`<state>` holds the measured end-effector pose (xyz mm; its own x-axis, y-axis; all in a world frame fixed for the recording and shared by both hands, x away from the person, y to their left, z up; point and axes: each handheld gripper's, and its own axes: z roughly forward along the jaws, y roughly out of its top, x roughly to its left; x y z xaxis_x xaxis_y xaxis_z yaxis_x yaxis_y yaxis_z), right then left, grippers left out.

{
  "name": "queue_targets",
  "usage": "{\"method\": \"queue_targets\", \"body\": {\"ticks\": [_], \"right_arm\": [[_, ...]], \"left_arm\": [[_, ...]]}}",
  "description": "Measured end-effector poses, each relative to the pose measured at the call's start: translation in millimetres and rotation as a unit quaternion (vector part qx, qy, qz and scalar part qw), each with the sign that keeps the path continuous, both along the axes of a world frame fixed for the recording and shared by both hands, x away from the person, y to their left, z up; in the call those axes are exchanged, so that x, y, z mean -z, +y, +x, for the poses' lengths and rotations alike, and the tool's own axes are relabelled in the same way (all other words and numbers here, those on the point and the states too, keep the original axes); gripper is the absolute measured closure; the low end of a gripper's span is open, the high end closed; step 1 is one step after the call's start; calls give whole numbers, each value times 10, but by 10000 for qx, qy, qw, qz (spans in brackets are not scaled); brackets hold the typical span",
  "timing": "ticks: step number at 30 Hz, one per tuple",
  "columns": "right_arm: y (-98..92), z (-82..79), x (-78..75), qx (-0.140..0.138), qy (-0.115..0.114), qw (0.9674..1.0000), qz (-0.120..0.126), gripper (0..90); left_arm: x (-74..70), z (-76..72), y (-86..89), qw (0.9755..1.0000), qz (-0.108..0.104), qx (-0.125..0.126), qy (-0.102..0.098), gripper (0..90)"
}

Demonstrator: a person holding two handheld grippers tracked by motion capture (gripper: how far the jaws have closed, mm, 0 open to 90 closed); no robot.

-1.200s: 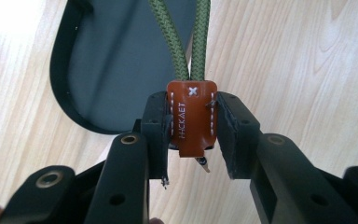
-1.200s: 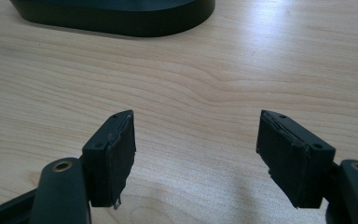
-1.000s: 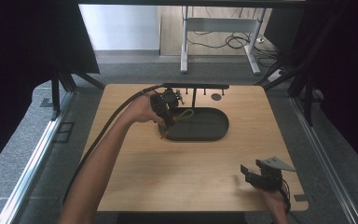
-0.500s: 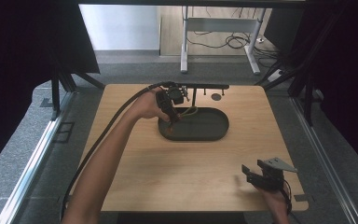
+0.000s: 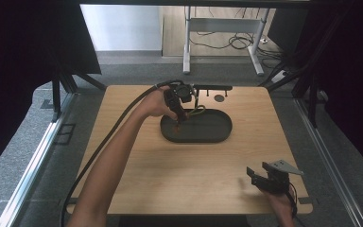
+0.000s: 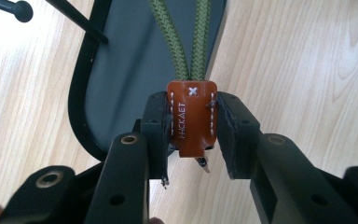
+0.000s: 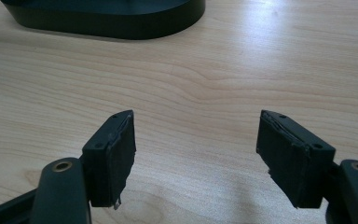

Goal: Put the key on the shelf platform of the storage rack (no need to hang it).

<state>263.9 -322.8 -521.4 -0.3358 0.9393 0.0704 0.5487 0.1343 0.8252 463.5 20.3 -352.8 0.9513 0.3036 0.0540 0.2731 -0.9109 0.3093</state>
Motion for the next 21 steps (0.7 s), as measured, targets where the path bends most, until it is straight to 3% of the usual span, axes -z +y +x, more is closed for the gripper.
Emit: {"method": "queue_targets", "body": {"ticks": [13, 21], "right_arm": [[-1, 7, 28, 13, 47, 10000, -24, 290], [-22, 8, 32, 39, 53, 10000, -3, 291]], "left_arm": [[78, 148, -92, 9999, 93, 38, 12, 664], [157, 256, -111, 9999, 127, -61, 36, 664]]}}
